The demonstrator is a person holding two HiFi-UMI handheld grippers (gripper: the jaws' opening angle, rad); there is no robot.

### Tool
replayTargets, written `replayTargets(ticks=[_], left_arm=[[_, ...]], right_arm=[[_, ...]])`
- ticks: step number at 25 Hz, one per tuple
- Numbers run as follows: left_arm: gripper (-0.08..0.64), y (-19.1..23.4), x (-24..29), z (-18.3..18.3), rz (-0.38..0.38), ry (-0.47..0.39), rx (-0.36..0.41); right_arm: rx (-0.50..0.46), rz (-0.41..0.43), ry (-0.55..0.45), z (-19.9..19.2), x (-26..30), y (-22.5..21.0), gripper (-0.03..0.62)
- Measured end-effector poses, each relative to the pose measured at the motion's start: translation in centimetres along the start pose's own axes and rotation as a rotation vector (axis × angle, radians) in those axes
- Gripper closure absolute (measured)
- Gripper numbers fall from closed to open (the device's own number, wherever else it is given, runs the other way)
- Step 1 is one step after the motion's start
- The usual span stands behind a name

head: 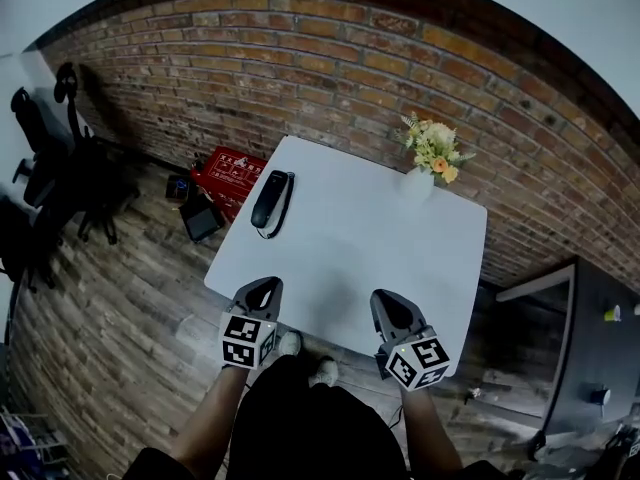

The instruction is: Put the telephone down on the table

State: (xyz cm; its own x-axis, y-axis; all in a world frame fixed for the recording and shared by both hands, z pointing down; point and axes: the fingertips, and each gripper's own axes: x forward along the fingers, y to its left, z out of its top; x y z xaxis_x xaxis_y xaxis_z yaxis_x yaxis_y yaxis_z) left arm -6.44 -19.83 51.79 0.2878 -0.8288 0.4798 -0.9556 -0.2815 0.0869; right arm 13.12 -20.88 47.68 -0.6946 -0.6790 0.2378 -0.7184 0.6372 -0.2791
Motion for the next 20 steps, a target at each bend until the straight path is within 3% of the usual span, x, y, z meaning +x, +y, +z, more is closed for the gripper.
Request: replayTargets(ticks=[10,20], left_arm=[[0.546,-1.6,-4.8,2.6,-0.096,-0.068,-0.033],[0.546,0.1,-4.3,4.8,-0.139,-0.118,-0.010]], right_arm=[[-0.019,-0.064,-0.049,2.2,-3.3,0.8,0.571],[-0.042,-0.100,-0.072,3.7,-2.0,2.2,0.571]])
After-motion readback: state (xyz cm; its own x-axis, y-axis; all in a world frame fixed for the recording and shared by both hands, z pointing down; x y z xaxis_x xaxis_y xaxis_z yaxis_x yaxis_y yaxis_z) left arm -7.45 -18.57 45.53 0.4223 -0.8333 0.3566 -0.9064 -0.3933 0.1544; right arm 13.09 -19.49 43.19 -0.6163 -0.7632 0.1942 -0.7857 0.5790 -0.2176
